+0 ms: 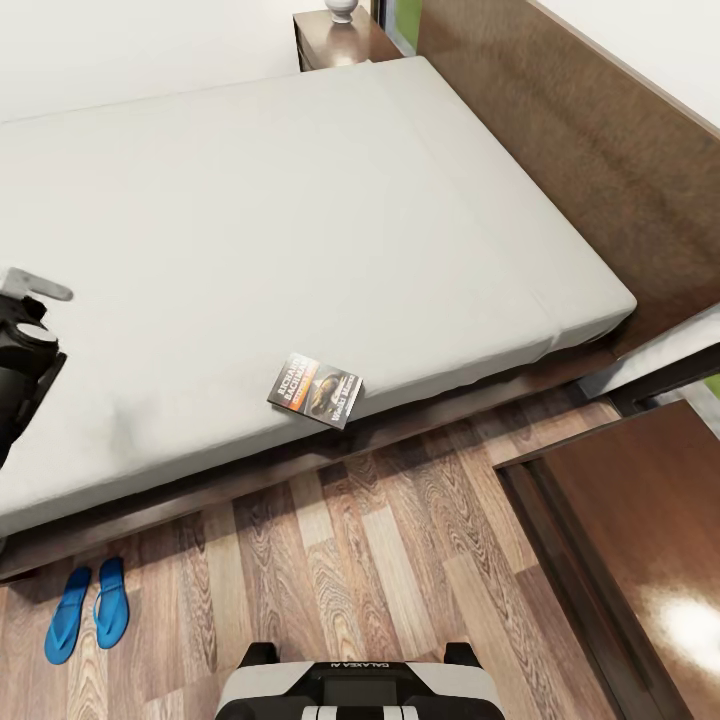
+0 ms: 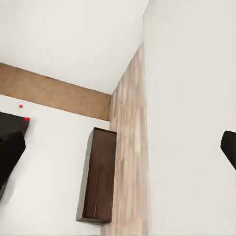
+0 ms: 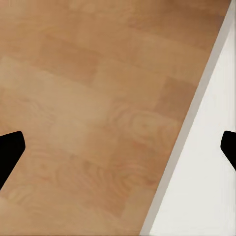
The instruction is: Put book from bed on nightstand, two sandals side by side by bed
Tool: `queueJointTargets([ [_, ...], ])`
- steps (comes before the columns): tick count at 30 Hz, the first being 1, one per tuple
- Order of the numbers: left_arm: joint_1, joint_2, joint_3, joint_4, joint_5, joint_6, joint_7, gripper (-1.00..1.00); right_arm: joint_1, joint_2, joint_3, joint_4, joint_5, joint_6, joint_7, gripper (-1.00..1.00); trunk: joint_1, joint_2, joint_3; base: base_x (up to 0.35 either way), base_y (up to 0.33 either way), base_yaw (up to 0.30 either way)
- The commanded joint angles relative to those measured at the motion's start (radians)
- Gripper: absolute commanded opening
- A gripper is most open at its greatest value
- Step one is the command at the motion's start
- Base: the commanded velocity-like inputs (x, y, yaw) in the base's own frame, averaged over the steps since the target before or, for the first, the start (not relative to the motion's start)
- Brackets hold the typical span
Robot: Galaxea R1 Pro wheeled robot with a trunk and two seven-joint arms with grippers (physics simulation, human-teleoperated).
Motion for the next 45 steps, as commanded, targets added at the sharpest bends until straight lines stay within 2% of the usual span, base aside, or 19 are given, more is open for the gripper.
queueJointTargets([
  [1, 0.005, 0.029, -0.005, 0.006, -0.025, -0.017, 0.011, 1.00, 0.000, -0.001, 0.007, -0.002, -0.001, 0.004, 0.002, 1.00, 0.000, 0.000, 0.000, 0.000, 0.000, 0.000],
  [3, 0.019, 0.077, -0.004, 0.028, -0.061, -0.062, 0.030, 1.00, 0.000, -0.002, 0.007, -0.002, -0.001, 0.004, -0.001, 1.00, 0.000, 0.000, 0.000, 0.000, 0.000, 0.000],
  [6, 0.038, 0.150, -0.003, 0.086, -0.092, -0.119, 0.059, 1.00, 0.000, -0.004, 0.007, -0.003, 0.000, 0.004, -0.005, 1.00, 0.000, 0.000, 0.000, 0.000, 0.000, 0.000],
  [7, 0.046, 0.203, -0.003, 0.136, -0.103, -0.156, 0.076, 1.00, 0.000, -0.005, 0.007, -0.004, 0.000, 0.004, -0.009, 1.00, 0.000, 0.000, 0.000, 0.000, 0.000, 0.000],
  [8, 0.048, 0.229, -0.002, 0.161, -0.107, -0.175, 0.082, 1.00, 0.000, -0.006, 0.007, -0.004, 0.000, 0.004, -0.011, 1.00, 0.000, 0.000, 0.000, 0.000, 0.000, 0.000],
  [14, 0.057, 0.378, -0.003, 0.327, -0.121, -0.288, 0.104, 1.00, -0.001, -0.007, 0.007, -0.004, 0.000, 0.004, -0.028, 1.00, 0.000, 0.000, 0.000, 0.000, 0.000, 0.000],
  [15, 0.057, 0.378, -0.003, 0.327, -0.121, -0.288, 0.104, 1.00, -0.001, -0.007, 0.007, -0.004, 0.000, 0.004, -0.028, 1.00, 0.000, 0.000, 0.000, 0.000, 0.000, 0.000],
  [16, 0.058, 0.427, -0.004, 0.388, -0.123, -0.331, 0.112, 1.00, -0.002, -0.007, 0.007, -0.005, 0.000, 0.004, -0.031, 1.00, 0.000, 0.000, 0.000, 0.000, 0.000, 0.000],
  [17, 0.058, 0.427, -0.004, 0.388, -0.123, -0.331, 0.112, 1.00, -0.002, -0.007, 0.007, -0.005, 0.000, 0.004, -0.031, 1.00, 0.000, 0.000, 0.000, 0.000, 0.000, 0.000],
  [22, 0.060, 0.544, -0.006, 0.559, -0.125, -0.448, 0.123, 1.00, -0.011, -0.008, 0.007, -0.005, 0.000, 0.004, -0.035, 1.00, 0.000, 0.000, 0.000, 0.000, 0.000, 0.000],
  [23, 0.060, 0.588, -0.007, 0.626, -0.125, -0.489, 0.126, 1.00, -0.015, -0.008, 0.007, -0.005, 0.000, 0.004, -0.036, 1.00, 0.000, 0.000, 0.000, 0.000, 0.000, 0.000],
  [28, 0.061, 0.703, -0.015, 0.766, -0.127, -0.581, 0.138, 1.00, -0.021, -0.008, 0.007, -0.007, 0.000, 0.004, -0.037, 1.00, 0.000, 0.000, 0.000, 0.000, 0.000, 0.000],
  [29, 0.061, 0.703, -0.015, 0.766, -0.127, -0.581, 0.138, 1.00, -0.021, -0.008, 0.007, -0.007, 0.000, 0.004, -0.037, 1.00, 0.000, 0.000, 0.000, 0.000, 0.000, 0.000],
  [32, 0.061, 0.768, -0.019, 0.842, -0.140, -0.635, 0.141, 1.00, -0.028, -0.007, 0.008, -0.007, 0.000, 0.004, -0.037, 1.00, 0.000, 0.000, 0.000, 0.000, 0.000, 0.000],
  [36, 0.062, 0.830, -0.021, 0.945, -0.204, -0.703, 0.140, 1.00, -0.035, -0.007, 0.008, -0.007, 0.000, 0.004, -0.037, 1.00, 0.000, 0.000, 0.000, 0.000, 0.000, 0.000],
  [40, 0.062, 0.893, -0.022, 0.990, -0.254, -0.735, 0.110, 1.00, -0.041, -0.004, 0.008, -0.008, 0.000, 0.004, -0.037, 1.00, 0.000, 0.000, 0.000, 0.000, 0.000, 0.000],
  [41, 0.062, 0.893, -0.022, 0.990, -0.254, -0.735, 0.110, 1.00, -0.041, -0.004, 0.008, -0.008, 0.000, 0.004, -0.037, 1.00, 0.000, 0.000, 0.000, 0.000, 0.000, 0.000],
  [45, 0.062, 0.943, -0.023, 1.009, -0.275, -0.747, -0.012, 1.00, -0.050, -0.004, 0.008, -0.008, 0.000, 0.004, -0.038, 1.00, 0.000, 0.000, 0.000, 0.000, 0.000, 0.000],
])
